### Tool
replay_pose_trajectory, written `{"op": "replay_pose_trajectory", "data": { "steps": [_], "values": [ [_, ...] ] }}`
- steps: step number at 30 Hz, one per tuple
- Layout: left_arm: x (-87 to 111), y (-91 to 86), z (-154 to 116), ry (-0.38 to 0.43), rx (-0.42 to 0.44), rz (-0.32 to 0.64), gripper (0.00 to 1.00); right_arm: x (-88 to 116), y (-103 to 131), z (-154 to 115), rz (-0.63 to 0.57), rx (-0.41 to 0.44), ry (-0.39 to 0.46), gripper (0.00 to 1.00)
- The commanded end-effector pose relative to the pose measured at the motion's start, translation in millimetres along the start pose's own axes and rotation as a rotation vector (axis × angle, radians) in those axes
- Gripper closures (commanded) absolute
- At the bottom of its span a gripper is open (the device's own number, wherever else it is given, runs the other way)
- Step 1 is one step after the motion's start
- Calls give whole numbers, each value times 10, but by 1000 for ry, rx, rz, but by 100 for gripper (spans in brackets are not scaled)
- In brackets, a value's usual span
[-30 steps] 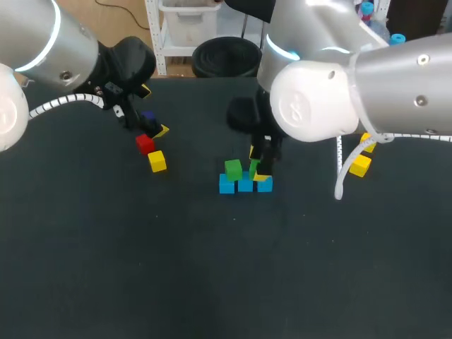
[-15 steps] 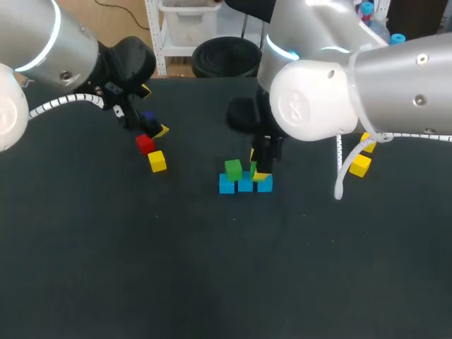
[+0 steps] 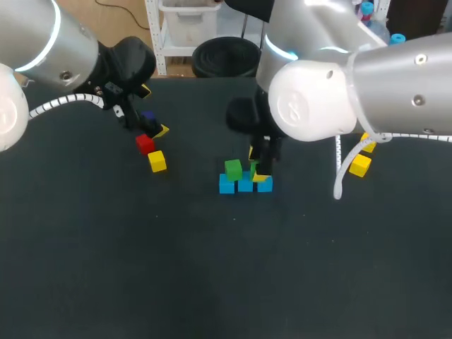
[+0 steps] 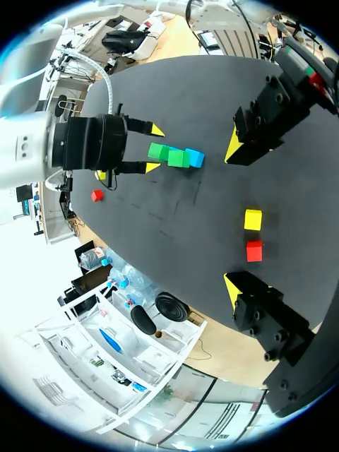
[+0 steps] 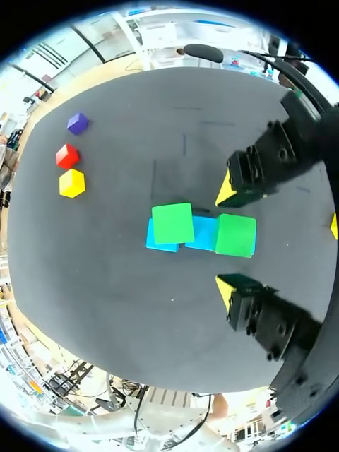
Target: Place the blue cubes, place green cubes on the blue cubes, place the yellow cubes on the green cubes, then place the red cubes on the yellow cubes, and place purple cube on the red cubes.
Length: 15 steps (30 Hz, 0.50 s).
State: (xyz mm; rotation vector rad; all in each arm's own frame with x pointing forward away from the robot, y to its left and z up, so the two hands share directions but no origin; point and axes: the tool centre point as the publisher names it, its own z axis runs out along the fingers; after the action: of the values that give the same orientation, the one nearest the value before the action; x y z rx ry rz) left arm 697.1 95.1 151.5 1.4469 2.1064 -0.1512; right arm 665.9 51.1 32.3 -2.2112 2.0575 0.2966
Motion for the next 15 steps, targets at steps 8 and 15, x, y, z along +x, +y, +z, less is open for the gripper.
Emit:
{"op": "replay_pose_trajectory", "data": {
  "steps": [8, 15],
  "values": [
    [5, 17, 9, -3, 4, 3, 0, 103, -15, -36, 31, 14, 12, 0],
    [5, 17, 9, -3, 4, 3, 0, 135, -19, -49, 46, 22, 11, 0]
  ]
}}
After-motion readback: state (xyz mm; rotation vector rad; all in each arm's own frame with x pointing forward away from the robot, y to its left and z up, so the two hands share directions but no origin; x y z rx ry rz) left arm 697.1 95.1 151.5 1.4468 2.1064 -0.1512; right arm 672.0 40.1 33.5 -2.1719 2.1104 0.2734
